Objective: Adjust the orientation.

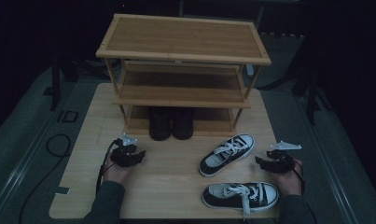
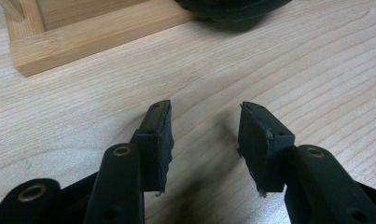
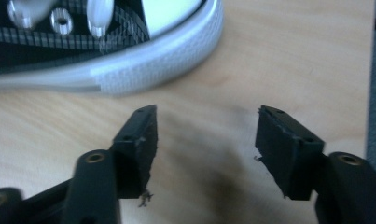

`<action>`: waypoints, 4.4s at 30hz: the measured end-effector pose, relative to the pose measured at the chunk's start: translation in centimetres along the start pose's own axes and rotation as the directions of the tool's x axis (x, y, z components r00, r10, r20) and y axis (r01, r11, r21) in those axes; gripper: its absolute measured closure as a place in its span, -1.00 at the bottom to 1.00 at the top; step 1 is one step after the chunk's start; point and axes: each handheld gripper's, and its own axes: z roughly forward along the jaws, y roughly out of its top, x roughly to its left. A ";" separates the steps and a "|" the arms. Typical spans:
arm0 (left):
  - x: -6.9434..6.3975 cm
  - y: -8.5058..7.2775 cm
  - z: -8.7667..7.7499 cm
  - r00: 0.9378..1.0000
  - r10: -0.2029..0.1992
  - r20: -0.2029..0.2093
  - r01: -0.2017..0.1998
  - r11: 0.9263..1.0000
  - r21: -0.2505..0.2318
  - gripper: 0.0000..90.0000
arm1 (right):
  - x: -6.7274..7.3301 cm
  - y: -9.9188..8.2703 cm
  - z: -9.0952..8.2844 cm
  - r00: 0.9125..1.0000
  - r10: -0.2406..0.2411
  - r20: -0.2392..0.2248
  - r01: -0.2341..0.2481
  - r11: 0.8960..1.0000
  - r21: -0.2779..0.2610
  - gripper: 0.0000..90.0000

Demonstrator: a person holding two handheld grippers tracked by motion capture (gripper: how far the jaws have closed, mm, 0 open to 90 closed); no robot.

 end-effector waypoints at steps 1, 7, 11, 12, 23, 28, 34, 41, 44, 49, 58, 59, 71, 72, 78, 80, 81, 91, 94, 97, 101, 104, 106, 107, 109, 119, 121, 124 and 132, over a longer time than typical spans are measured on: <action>0.0 0.0 0.0 1.000 -0.002 0.002 0.002 1.000 -0.001 0.22 | 0.0 0.4 -0.1 1.000 -0.001 0.002 0.001 1.000 -0.004 0.00; 0.1 -0.5 -0.1 1.000 -0.008 0.010 0.009 0.999 -0.032 0.22 | -0.2 2.5 -0.3 0.999 -0.033 0.020 0.033 0.999 -0.003 0.62; 0.2 -0.6 -0.1 1.000 -0.014 0.016 0.015 0.999 -0.043 0.22 | -0.3 3.5 -0.2 0.998 -0.052 0.043 0.052 0.999 0.010 0.90; 0.2 -0.6 -0.1 1.000 -0.013 0.014 0.014 0.999 -0.043 0.22 | -0.3 3.7 -0.1 0.997 -0.054 0.048 0.053 0.998 0.014 0.93; 0.3 -0.8 -0.1 1.000 -0.016 0.021 0.017 0.998 -0.059 0.22 | -0.7 6.0 2.8 0.994 -0.035 0.104 0.027 0.997 0.076 1.00; 0.4 -0.9 -0.1 0.999 -0.021 0.027 0.022 0.998 -0.066 0.22 | -1.0 6.7 3.9 0.993 -0.031 0.116 0.020 0.995 0.097 1.00; 0.4 -0.9 -0.1 0.999 -0.027 0.031 0.029 0.997 -0.066 0.23 | -0.7 6.7 4.4 0.995 -0.043 0.086 0.034 0.994 0.101 1.00; 0.4 -0.9 -0.1 0.999 -0.026 0.027 0.028 0.997 -0.066 0.24 | 1.7 6.6 4.3 0.995 -0.100 0.007 0.099 0.992 0.077 1.00; 0.4 -0.9 -0.1 0.999 -0.028 0.029 0.029 0.997 -0.068 0.24 | 2.8 6.9 4.4 0.990 -0.137 -0.019 0.138 0.987 0.083 1.00; 0.4 -1.0 -0.1 0.999 -0.031 0.031 0.033 0.997 -0.072 0.24 | 4.5 7.5 4.7 0.980 -0.190 -0.051 0.194 0.977 0.091 1.00; 0.4 -1.0 -0.1 0.999 -0.031 0.031 0.033 0.997 -0.074 0.25 | 4.7 7.3 3.0 0.968 -0.238 -0.082 0.245 0.967 0.075 0.99; 0.4 -1.0 -0.1 0.999 -0.030 0.030 0.033 0.997 -0.074 0.25 | 4.6 7.2 2.7 0.966 -0.243 -0.083 0.250 0.965 0.078 0.97; 0.4 -1.0 -0.1 0.999 -0.033 0.031 0.035 0.996 -0.076 0.25 | 4.3 5.7 0.1 0.963 -0.254 -0.090 0.262 0.960 0.093 0.84; 0.5 -1.0 -0.1 0.999 -0.033 0.031 0.035 0.996 -0.076 0.25 | 4.3 5.7 0.0 0.963 -0.254 -0.092 0.262 0.960 0.096 0.84; 0.5 -1.1 -0.1 0.999 -0.032 0.033 0.035 0.996 -0.078 0.25 | 4.4 5.2 -1.0 0.960 -0.259 -0.110 0.270 0.957 0.103 0.81; 0.5 -1.1 -0.1 0.999 -0.033 0.034 0.036 0.996 -0.078 0.25 | 4.6 5.1 -1.5 0.958 -0.264 -0.113 0.275 0.956 0.106 0.80; 0.5 -1.1 -0.1 0.999 -0.033 0.034 0.036 0.996 -0.078 0.25 | 4.6 5.1 -1.5 0.958 -0.264 -0.113 0.275 0.956 0.106 0.80; 0.4 -1.1 -0.1 0.999 -0.032 0.031 0.034 0.996 -0.079 0.25 | 4.8 4.0 -3.7 0.957 -0.259 -0.134 0.274 0.956 0.107 0.80; 0.5 -1.1 -0.1 0.999 -0.032 0.032 0.035 0.996 -0.079 0.25 | 4.7 3.5 -4.0 0.956 -0.256 -0.142 0.272 0.956 0.109 0.80; 0.5 -1.1 -0.1 0.999 -0.031 0.034 0.034 0.996 -0.079 0.25 | 4.7 3.1 -4.3 0.955 -0.254 -0.152 0.272 0.956 0.113 0.80; 0.5 -1.1 -0.1 0.999 -0.031 0.035 0.033 0.996 -0.080 0.25 | 4.8 2.6 -4.6 0.949 -0.266 -0.171 0.288 0.950 0.118 0.79; 0.5 -1.1 -0.1 0.999 -0.031 0.035 0.034 0.996 -0.080 0.25 | 4.9 2.5 -4.9 0.946 -0.263 -0.187 0.288 0.950 0.122 0.79; 0.5 -1.1 -0.1 0.999 -0.031 0.035 0.033 0.996 -0.080 0.25 | 5.0 2.4 -5.1 0.943 -0.269 -0.194 0.295 0.948 0.118 0.78; 0.5 -1.1 -0.1 0.999 -0.031 0.035 0.033 0.996 -0.080 0.25 | 5.0 2.3 -5.3 0.943 -0.268 -0.198 0.295 0.948 0.118 0.78; 0.5 -1.1 -0.1 0.999 -0.030 0.036 0.033 0.996 -0.080 0.25 | 5.0 2.2 -5.6 0.941 -0.270 -0.205 0.297 0.948 0.117 0.77; 0.5 -1.1 -0.1 0.999 -0.028 0.036 0.031 0.996 -0.082 0.25 | 5.3 1.3 -6.7 0.930 -0.273 -0.247 0.307 0.945 0.112 0.72; 0.5 -1.1 -0.1 0.999 -0.028 0.036 0.031 0.996 -0.082 0.25 | 5.4 1.2 -6.9 0.931 -0.270 -0.247 0.305 0.945 0.117 0.71; 0.5 -1.1 -0.1 0.999 -0.027 0.036 0.030 0.996 -0.082 0.25 | 5.6 1.0 -7.0 0.928 -0.279 -0.247 0.315 0.942 0.118 0.71; 0.5 -1.1 -0.1 0.999 -0.028 0.034 0.030 0.996 -0.082 0.25 | 6.1 0.5 -7.6 0.921 -0.289 -0.262 0.328 0.937 0.117 0.67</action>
